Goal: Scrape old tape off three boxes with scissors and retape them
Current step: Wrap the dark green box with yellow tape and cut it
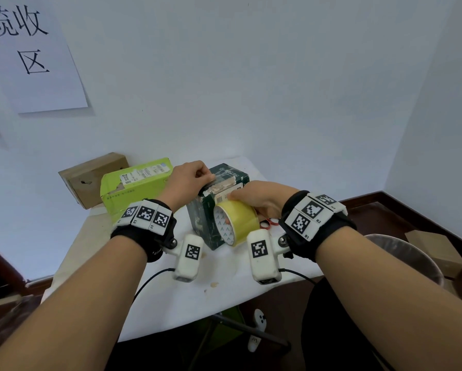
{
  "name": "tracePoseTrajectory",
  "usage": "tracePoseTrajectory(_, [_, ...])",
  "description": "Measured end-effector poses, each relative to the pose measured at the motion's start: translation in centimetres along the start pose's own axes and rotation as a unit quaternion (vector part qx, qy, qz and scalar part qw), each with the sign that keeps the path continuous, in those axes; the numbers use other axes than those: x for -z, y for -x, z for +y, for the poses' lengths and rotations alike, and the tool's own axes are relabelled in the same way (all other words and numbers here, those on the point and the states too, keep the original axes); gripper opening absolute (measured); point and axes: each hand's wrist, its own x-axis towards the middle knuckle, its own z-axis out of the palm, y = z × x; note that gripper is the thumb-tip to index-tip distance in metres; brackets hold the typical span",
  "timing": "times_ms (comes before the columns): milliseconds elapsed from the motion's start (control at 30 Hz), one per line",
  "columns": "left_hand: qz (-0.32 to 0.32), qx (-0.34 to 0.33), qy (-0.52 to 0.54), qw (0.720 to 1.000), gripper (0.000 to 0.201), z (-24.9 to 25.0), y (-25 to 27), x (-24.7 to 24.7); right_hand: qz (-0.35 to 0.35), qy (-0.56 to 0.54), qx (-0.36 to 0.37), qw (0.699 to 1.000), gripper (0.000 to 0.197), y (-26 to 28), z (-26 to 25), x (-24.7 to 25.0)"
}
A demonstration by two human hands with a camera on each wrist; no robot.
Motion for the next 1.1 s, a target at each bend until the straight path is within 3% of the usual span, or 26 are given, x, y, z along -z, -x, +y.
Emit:
tracePoseTrajectory(633, [-0.008, -0.042, -0.041, 0.998, 0.015, -0.7, -0.2, -0.3, 0.030, 0.065, 0.010, 0.997, 0.025, -0.4, 0.3, -0.5])
tracePoseTrajectory(833, [-0.022, -0.027, -0.015, 0.999, 0.016, -0.8, -0.5, -0.3, 0.045, 0.087, 0.005, 0.995, 0.026, -0.8, 0.5, -0.4])
tracePoseTrajectory(967, [-0.035, 0.001, -0.025, 0.999, 0.033, -0.7, -0.8, 0.2, 0.041, 0.065, 0.001, 0.997, 0.026, -1.3, 0.7, -0.6])
tracePoseTrajectory(1100, [-0.048, 0.001, -0.025, 0.999, 0.023, -0.8, -0.8, 0.4, 0.036, 0.055, 0.006, 0.998, 0.024, -1.2, 0.6, -0.3])
